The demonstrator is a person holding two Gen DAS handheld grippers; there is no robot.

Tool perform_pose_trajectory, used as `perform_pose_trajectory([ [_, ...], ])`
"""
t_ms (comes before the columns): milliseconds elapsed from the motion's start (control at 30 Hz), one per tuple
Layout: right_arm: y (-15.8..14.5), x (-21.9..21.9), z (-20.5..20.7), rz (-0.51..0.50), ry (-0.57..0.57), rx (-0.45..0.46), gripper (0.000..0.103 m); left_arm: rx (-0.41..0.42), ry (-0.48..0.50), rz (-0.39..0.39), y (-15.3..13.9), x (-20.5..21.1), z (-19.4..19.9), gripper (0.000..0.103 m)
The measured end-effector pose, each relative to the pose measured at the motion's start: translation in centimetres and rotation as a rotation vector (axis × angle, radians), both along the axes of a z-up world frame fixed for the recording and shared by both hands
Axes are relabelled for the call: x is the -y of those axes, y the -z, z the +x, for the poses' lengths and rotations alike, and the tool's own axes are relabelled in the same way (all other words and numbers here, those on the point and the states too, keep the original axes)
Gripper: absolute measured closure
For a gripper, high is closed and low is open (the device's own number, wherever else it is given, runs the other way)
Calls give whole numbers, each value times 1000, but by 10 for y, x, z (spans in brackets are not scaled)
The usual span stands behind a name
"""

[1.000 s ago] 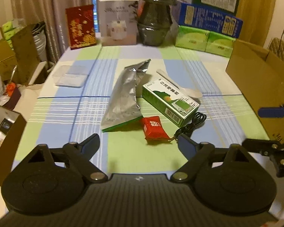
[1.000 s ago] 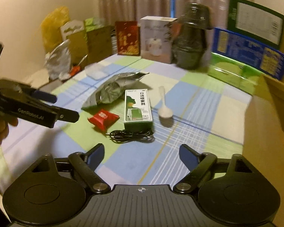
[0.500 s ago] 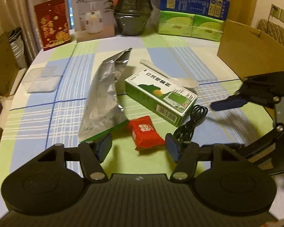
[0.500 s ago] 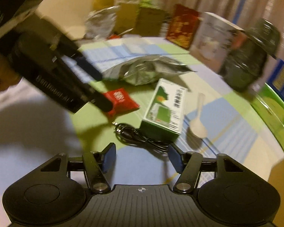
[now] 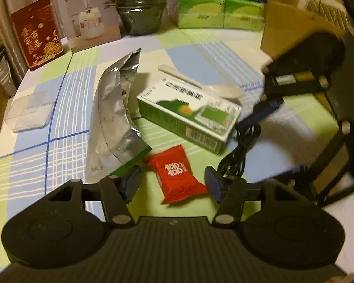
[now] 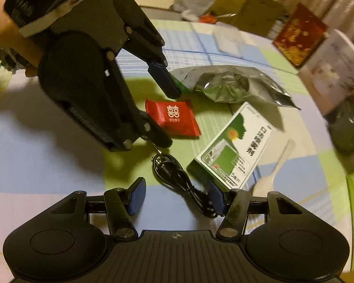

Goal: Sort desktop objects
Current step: 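Grasp the black coiled cable with the right gripper while the left grasps the red candy packet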

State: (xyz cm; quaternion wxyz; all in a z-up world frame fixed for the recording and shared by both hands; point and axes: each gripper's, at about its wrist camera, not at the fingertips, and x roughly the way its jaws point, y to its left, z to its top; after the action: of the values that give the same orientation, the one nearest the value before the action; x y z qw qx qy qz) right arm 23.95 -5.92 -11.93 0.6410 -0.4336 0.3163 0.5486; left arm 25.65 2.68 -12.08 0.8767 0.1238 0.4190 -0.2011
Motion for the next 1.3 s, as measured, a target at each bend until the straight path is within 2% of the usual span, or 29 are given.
perform_pose_trajectory([
  [133, 0, -6, 17, -38, 1, -77, 50, -3, 11, 20, 1, -1, -1, 64],
  [200, 0, -7, 23, -46, 36, -127, 64, -3, 13, 17, 0, -2, -2, 67],
  [267, 0, -4, 26, -42, 86, -180, 89, -2, 20, 19, 0, -3, -3, 67],
  [300, 0, -3, 24, -40, 105, -188, 91, -4, 23, 21, -1, -3, -4, 68],
  [367, 0, 2, 17, -30, 153, -172, 91, -7, 26, 21, -1, -3, -5, 68],
  [433, 0, 10, 10, -8, 252, -184, 91, -13, 24, 22, -2, -2, -8, 68],
  [533, -2, 28, -1, 50, 417, -238, 92, -26, 14, 20, -3, -2, -17, 68],
  [700, -3, 74, -24, 182, 799, -339, 92, -51, 21, 3, -8, 5, -42, 69],
  [800, -3, 92, -41, 262, 927, -328, 92, -41, 50, 19, -8, 17, -55, 69],
  [900, -2, 101, -55, 332, 992, -304, 91, -8, 69, 37, -7, 27, -65, 68],
  [1033, -3, 117, -76, 430, 1019, -249, 88, 51, 96, 77, -2, 38, -73, 63],
  [1167, -3, 114, -89, 444, 969, -184, 81, 68, 95, 75, 0, 40, -71, 62],
  [1300, 5, 102, -89, 434, 920, -119, 79, 61, 77, 44, 1, 37, -68, 62],
])
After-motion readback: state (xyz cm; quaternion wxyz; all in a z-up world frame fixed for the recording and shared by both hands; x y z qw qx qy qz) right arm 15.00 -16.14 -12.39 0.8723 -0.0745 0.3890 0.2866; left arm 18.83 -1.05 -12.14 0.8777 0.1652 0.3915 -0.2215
